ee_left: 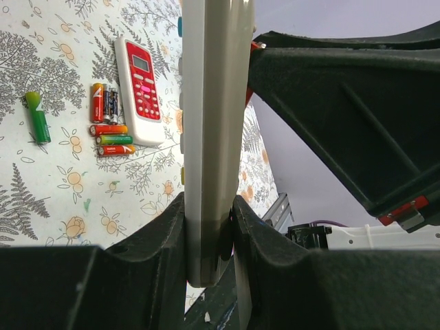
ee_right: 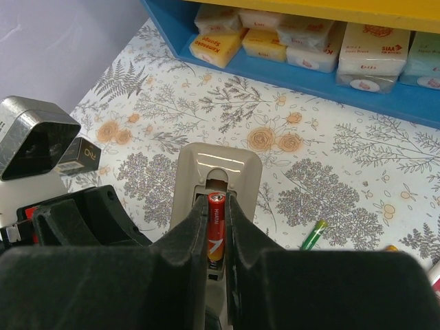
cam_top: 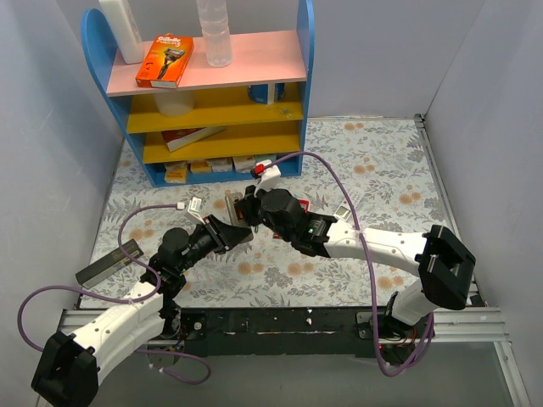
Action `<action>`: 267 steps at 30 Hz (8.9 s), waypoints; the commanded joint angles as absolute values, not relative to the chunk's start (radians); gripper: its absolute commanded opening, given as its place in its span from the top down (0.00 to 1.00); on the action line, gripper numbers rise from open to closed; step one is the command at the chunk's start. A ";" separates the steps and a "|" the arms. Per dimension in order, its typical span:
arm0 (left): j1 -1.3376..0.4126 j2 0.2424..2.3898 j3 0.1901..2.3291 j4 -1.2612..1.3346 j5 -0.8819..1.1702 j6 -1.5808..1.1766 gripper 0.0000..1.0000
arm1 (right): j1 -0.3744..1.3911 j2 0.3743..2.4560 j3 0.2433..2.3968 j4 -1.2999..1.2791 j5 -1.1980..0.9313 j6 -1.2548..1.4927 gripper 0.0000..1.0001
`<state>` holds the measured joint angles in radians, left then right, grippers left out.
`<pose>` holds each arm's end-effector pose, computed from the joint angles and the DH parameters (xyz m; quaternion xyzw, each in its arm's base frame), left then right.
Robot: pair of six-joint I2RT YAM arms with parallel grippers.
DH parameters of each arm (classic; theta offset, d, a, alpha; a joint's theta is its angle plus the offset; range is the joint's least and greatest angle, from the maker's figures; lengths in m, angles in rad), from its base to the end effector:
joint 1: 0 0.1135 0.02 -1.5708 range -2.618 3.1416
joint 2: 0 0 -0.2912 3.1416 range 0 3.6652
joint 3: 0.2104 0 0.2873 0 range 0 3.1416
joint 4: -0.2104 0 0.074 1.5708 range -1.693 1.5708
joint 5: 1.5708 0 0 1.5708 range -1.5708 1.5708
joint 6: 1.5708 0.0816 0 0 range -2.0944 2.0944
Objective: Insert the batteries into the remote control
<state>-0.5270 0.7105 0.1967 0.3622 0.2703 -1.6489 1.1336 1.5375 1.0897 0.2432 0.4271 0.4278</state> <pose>0.1829 -0.1317 0.1945 -0.3256 0.6832 -0.6192 0.2092 0.2147 0.3795 0.3068 -0.1364 0.7575 0.3174 0.5539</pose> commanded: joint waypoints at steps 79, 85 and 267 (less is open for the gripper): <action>-0.531 0.698 0.227 0.439 0.341 -1.626 1.00 | 1.134 1.539 1.134 0.244 0.486 0.353 0.65; -0.531 0.703 0.230 0.443 0.348 -1.623 1.00 | 1.134 1.485 1.147 0.255 0.473 0.281 0.46; -0.532 0.719 0.327 0.267 0.408 -1.532 1.00 | 1.020 1.512 1.255 -0.183 0.120 0.554 0.62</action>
<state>-0.5266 0.7486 0.3222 0.2127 0.3874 -1.5414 1.0210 1.5009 1.2499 -0.2169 0.1268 0.5468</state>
